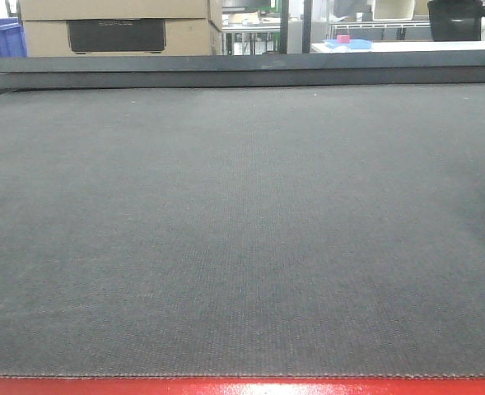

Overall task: Grab block from conveyor and place in blue bin
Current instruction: 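Close the right gripper around the blue block on the belt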

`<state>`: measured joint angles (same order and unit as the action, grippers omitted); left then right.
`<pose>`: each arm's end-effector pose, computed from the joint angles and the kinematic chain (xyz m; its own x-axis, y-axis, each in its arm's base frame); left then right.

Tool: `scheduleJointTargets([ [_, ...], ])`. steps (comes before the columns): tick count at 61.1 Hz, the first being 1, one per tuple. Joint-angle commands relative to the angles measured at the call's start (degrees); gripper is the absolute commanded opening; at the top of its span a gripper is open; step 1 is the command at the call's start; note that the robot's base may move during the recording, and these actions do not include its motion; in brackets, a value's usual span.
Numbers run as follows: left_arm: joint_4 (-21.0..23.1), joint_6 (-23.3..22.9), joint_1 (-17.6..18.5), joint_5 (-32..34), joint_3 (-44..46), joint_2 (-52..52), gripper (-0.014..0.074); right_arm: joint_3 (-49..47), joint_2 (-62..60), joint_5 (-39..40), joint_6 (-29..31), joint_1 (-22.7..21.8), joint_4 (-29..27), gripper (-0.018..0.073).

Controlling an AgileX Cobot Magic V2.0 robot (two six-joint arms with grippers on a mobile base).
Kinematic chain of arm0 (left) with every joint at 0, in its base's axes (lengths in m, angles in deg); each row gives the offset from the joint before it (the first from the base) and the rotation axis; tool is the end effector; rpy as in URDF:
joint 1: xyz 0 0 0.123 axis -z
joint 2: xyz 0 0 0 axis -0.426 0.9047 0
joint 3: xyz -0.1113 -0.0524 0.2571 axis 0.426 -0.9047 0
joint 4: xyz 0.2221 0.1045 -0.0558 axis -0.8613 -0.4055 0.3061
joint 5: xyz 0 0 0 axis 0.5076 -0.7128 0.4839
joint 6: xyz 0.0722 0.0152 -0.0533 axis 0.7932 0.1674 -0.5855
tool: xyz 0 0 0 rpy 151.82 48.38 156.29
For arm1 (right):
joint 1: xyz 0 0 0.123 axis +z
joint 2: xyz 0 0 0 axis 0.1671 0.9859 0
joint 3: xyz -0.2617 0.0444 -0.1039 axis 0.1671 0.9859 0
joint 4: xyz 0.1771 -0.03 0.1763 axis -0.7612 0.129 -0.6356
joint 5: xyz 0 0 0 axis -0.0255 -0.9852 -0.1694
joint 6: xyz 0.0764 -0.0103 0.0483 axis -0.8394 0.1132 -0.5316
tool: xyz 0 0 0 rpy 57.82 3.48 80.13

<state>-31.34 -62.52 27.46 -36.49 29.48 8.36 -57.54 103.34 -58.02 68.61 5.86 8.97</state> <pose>0.2172 -0.0075 0.3573 -0.8162 -0.0150 -0.5776 -0.0059 0.9998 -0.0176 0.2399 -0.0104 0.3131 -0.9345 0.1881 -0.3023 0.1668 0.9814 0.0949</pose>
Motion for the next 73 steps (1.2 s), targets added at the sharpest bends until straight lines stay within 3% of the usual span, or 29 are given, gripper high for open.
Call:
scheduleJointTargets([
  [1, 0.8, 0.0, 0.3, -0.2, 0.5, 1.7, -0.0111, -2.4, 4.5, -0.1, -2.9, -0.2, 0.1, -0.0151],
  [8, 0.8, 0.0, 0.3, -0.1, 0.5, 2.8, -0.0111, -4.7, 9.9, 0.3, -3.9, -0.2, 1.3, -0.0147],
  [13, 0.8, 0.0, 0.3, -0.1, 0.4, 3.0, -0.0111, -5.2, 13.0, 0.7, -4.6, -0.2, 1.8, -0.0072],
  [15, 0.8, 0.0, 0.3, -0.1, 0.4, 3.0, -0.0111, -5.2, 14.0, 1.2, -4.7, -0.2, 1.8, -0.0022],
  [24, 0.8, 0.0, 0.3, -0.1, 0.4, 3.0, -0.0111, -5.2, 18.0, 1.7, -7.0, -0.2, 1.8, 0.0352],
  [30, 0.8, 0.0, 0.3, -0.2, 0.4, 3.0, -0.0111, -5.2, 18.4, 2.0, -7.3, -0.2, 1.8, 0.046],
  [49, 0.8, 0.0, 0.3, -1.3, 0.4, 3.0, -0.0111, -5.1, 20.2, 6.0, -6.9, -5.4, 1.6, 0.0465],
  [73, 0.8, 0.0, 0.3, -0.4, 0.4, 3.0, -0.0111, -5.0, 23.2, 6.8, -3.2, -4.5, 2.3, 0.0465],
])
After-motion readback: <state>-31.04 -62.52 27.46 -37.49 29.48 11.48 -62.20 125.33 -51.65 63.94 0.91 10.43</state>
